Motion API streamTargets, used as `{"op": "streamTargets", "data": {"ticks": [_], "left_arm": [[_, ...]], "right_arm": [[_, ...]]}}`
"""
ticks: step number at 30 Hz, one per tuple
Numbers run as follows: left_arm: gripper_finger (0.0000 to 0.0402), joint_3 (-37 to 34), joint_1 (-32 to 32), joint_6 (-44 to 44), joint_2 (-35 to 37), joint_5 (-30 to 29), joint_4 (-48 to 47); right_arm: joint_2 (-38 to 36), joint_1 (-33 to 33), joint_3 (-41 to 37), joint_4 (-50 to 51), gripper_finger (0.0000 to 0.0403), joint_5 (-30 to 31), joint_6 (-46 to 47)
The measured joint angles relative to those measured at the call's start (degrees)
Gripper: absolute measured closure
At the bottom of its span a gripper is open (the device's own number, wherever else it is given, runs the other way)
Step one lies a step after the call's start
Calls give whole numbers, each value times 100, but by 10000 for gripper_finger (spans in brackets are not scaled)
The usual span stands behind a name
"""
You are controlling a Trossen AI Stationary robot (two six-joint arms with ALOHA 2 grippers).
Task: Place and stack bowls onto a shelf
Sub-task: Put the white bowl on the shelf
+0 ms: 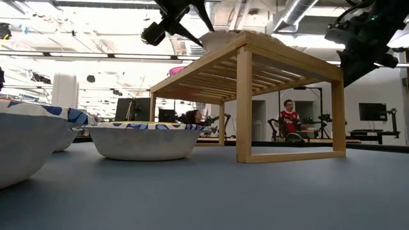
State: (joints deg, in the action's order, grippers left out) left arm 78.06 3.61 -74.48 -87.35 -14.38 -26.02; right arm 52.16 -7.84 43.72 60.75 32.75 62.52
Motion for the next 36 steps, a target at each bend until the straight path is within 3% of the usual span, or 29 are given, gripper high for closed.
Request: {"op": "streamTargets", "data": {"ticks": [10,18,24,31,36], "left_arm": [[185,-2,291,1002,-2,1090,-20],[180,-4,464,1725,1,1330,-610],[180,-4,457,2065,6,1824,-1283],[180,-5,238,2295,9,1831,-2129],[180,-7,147,2238,13,1697,-1852]], "right_arm": [[0,0,0,-1,367,0,0],[0,0,1,-1,367,2,0],[0,0,0,0,367,2,2],[0,0,0,-13,367,2,2],[0,0,1,-109,367,2,2]]}}
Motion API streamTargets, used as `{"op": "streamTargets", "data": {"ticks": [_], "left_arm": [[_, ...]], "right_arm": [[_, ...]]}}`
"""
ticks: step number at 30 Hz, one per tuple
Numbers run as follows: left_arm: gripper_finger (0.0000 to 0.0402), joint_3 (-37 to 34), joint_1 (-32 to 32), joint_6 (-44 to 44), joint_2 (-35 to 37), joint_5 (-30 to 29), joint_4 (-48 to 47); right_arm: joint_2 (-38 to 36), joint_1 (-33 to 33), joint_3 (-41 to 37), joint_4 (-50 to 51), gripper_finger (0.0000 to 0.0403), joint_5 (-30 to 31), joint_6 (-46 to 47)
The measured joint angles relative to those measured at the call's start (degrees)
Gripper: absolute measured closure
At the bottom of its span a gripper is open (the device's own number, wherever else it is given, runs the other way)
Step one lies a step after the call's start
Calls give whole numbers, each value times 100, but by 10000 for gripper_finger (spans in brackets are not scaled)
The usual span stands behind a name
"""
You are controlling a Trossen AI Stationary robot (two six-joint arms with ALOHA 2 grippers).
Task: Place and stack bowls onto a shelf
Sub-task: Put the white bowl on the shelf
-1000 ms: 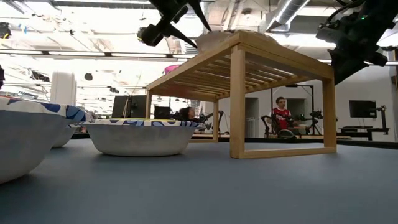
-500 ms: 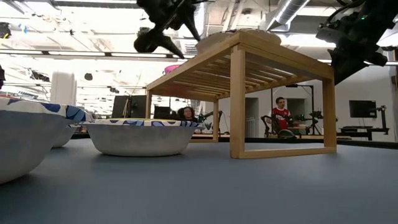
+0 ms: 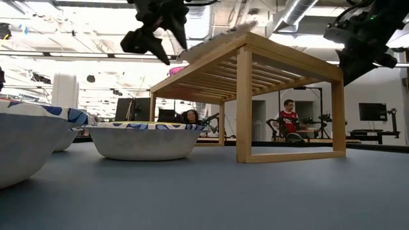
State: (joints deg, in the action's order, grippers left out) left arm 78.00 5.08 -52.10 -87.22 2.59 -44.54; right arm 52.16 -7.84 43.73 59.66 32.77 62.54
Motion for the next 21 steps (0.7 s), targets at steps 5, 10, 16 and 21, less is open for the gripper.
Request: {"op": "streamTargets", "data": {"ticks": [5,10,16,21], "left_arm": [[180,0,4,0,0,-5,552],[180,0,19,100,0,-73,987],[180,0,26,136,0,43,1491],[180,205,-80,404,0,716,1497]], "right_arm": [[0,0,2,-95,367,0,0],[0,0,2,-192,367,0,0],[0,0,2,-195,367,0,0],[0,0,2,-193,367,0,0]]}}
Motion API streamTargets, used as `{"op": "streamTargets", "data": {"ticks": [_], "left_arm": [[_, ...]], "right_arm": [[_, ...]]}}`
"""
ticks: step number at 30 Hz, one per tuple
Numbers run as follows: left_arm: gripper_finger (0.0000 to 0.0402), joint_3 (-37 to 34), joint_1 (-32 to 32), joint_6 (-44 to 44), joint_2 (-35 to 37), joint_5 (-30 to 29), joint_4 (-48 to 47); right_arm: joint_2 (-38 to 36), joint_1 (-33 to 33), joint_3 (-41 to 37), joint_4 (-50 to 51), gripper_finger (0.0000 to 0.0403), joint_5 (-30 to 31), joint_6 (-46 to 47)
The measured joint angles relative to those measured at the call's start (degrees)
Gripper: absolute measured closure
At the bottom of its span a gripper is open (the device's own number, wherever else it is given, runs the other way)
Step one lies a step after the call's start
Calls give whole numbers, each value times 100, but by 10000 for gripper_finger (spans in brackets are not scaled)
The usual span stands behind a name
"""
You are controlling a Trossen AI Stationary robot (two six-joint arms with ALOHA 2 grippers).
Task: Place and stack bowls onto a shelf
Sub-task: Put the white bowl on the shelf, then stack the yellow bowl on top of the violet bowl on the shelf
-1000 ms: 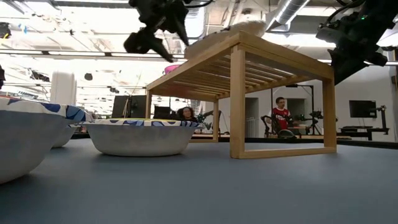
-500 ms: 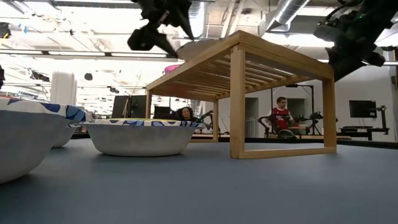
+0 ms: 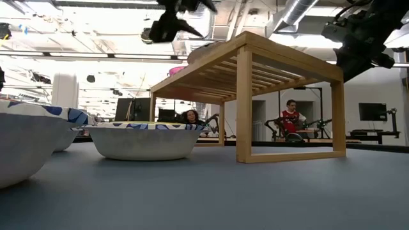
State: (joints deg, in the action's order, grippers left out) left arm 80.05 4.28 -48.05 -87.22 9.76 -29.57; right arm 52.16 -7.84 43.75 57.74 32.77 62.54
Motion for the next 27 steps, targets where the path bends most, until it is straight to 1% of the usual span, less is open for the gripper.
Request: {"op": "streamTargets", "data": {"ticks": [4,5,7,9,12,14,17,19,22,27], "left_arm": [[180,383,-233,592,0,52,-144],[180,522,-304,702,0,49,-275],[180,880,-440,894,1,-127,-868],[180,1219,-579,1116,7,-492,-1786],[180,1572,-820,1287,7,-1288,-3132],[180,1679,-988,1284,10,-1791,-3717],[180,1618,-1294,1125,9,-2252,-4300],[180,1471,-1495,905,4,-2425,-4459],[180,1159,-1771,747,3,-2543,-4324],[180,552,-2134,1202,0,-2553,-3607]], "right_arm": [[0,0,0,2,367,2,-1],[0,0,0,3,367,2,0],[0,0,0,4,367,2,-2],[0,0,0,4,367,2,-4],[0,0,0,9,367,3,-4],[0,0,0,9,367,4,-6],[0,0,0,8,367,7,-4],[0,0,0,7,367,7,-4],[0,0,0,7,367,7,-4],[0,0,0,7,367,7,-9]]}}
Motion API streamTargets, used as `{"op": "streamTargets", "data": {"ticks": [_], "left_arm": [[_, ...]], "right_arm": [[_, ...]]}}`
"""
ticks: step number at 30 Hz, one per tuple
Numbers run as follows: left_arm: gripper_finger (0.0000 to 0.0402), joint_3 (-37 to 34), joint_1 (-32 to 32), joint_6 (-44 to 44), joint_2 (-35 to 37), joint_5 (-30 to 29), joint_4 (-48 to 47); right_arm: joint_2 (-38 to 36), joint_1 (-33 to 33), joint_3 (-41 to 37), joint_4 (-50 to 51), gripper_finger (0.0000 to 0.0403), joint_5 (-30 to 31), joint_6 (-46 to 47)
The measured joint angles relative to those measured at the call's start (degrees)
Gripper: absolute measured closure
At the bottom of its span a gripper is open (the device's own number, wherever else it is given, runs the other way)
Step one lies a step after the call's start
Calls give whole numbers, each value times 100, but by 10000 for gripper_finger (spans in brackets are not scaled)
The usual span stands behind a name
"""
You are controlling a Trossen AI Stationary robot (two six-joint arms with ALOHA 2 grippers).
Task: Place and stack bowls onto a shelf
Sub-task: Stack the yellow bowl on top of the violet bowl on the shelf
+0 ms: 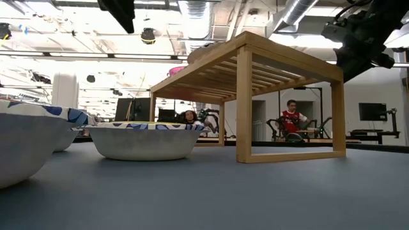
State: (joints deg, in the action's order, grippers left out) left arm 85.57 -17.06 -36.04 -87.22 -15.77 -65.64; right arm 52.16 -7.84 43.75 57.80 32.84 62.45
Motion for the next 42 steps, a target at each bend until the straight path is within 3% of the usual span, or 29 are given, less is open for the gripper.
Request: {"op": "streamTargets", "data": {"ticks": [4,11,15,29,42], "left_arm": [[180,-471,-55,240,0,28,305],[180,-1273,-130,2298,-2,466,1468],[180,-1615,-118,2926,-7,613,2060],[180,-2564,-54,3618,-7,845,2931],[180,-2681,134,4346,-298,939,3422]], "right_arm": [[0,0,0,0,367,0,-17],[0,0,0,0,367,-17,-106],[0,0,0,-1,367,-97,-118],[0,0,0,-3,367,-128,-141],[2,0,0,-3,367,-133,-139]]}}
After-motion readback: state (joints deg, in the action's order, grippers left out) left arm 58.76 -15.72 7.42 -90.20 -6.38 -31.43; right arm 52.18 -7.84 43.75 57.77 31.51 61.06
